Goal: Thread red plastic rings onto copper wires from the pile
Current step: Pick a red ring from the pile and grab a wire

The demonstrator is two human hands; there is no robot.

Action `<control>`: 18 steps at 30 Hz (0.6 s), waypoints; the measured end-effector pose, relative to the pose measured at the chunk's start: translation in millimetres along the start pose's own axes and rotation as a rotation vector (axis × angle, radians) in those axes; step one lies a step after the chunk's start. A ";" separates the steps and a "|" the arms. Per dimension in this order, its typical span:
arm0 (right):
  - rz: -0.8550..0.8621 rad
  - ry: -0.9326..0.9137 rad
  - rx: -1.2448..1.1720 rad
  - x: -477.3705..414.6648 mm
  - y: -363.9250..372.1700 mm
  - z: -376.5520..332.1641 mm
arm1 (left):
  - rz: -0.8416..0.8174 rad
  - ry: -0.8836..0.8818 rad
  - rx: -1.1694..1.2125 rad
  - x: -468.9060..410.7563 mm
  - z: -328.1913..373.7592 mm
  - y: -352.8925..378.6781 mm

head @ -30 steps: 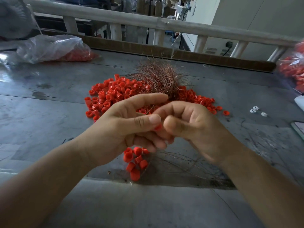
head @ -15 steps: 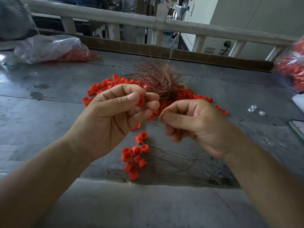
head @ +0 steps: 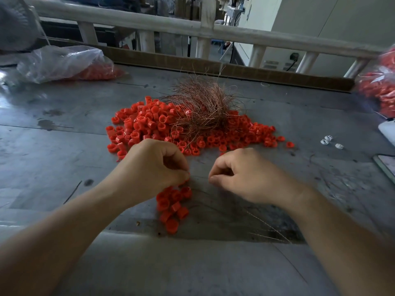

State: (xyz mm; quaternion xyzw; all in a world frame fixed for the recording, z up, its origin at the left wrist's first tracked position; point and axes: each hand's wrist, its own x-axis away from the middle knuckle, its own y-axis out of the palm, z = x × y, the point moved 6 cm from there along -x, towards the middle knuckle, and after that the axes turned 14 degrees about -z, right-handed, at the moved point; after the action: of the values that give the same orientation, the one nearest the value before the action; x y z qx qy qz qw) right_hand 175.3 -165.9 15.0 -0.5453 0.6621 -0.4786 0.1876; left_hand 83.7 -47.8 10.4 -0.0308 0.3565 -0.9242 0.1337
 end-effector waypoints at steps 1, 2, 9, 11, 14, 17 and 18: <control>-0.018 0.006 0.024 -1.1 2.1 0.8 | -0.002 -0.012 -0.009 -0.1 -1.3 0.3; -0.034 0.009 0.043 -1.8 3.4 1.3 | 0.012 -0.028 -0.019 0.0 -2.3 -1.5; 0.042 0.003 0.029 2.3 -6.2 3.3 | 0.375 -0.243 -0.368 0.4 -23.6 -46.4; 0.067 0.005 0.017 3.9 -9.3 3.0 | 0.324 -0.333 -0.409 -3.0 -36.7 -47.7; 0.079 0.011 0.017 5.3 -10.8 2.5 | 0.295 -0.386 -0.440 -6.7 -44.5 -49.9; 0.082 0.011 0.025 5.9 -11.3 1.2 | 0.274 -0.377 -0.469 -9.4 -46.3 -48.4; 0.085 0.011 0.026 6.2 -11.7 1.0 | 0.269 -0.362 -0.471 -9.8 -45.3 -47.5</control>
State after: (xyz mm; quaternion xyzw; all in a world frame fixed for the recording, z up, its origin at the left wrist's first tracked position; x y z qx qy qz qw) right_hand 180.4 -171.3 26.0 -0.5115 0.6796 -0.4816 0.2111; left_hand 75.5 18.0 8.8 -0.1772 0.5319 -0.7699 0.3047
